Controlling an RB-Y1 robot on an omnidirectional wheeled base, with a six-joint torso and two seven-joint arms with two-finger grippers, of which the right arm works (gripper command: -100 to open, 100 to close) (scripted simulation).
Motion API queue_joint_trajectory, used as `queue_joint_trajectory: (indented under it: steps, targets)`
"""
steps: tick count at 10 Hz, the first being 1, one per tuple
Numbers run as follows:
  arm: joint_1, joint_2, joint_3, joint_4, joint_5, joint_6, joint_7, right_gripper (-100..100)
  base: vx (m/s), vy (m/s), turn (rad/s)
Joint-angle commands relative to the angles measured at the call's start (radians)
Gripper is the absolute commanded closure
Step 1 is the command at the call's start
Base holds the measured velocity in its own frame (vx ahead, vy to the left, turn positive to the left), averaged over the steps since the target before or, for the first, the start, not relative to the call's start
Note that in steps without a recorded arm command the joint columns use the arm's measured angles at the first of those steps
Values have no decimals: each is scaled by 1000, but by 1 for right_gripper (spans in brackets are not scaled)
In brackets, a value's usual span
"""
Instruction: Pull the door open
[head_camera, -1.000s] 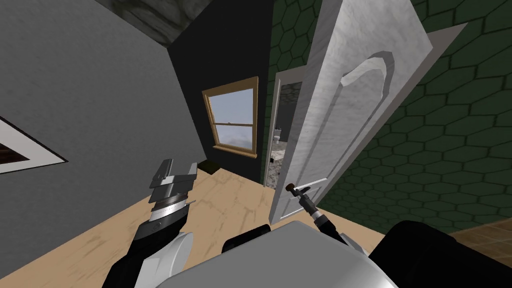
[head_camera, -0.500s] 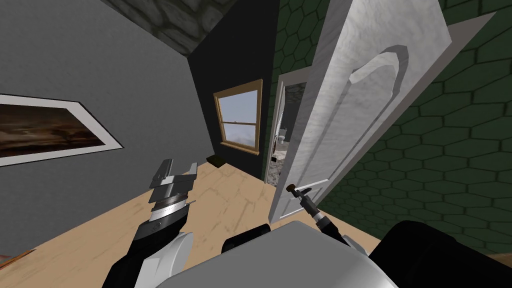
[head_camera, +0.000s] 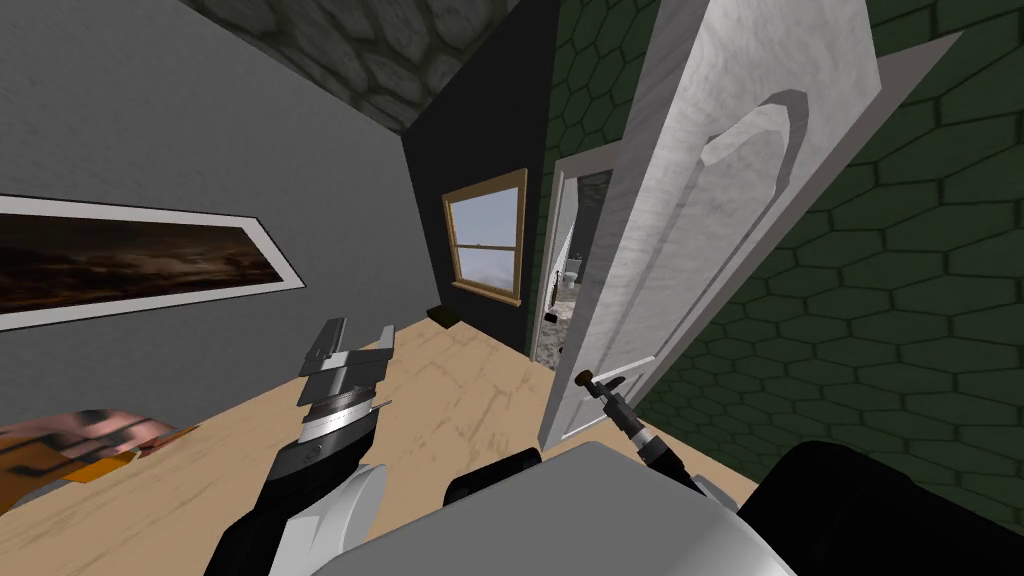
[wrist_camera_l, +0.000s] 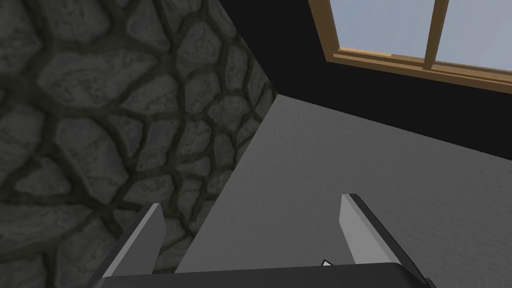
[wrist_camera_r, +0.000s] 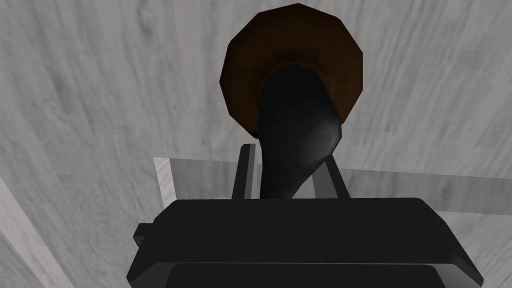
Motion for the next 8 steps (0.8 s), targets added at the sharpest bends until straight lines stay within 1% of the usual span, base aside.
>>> queue_joint_trajectory:
  steps: [1, 2, 5, 8]
  targets:
    - [0, 0, 0, 0, 0, 0, 0, 100, -81, -28, 29]
    - [-1, -1, 4, 8, 1, -7, -2, 100, -130, -34, 124]
    - [-7, -6, 7, 22, 2, -20, -6, 100, -191, -60, 170]
    - [-12, -11, 10, 36, 3, -33, -10, 100, -178, -84, 128]
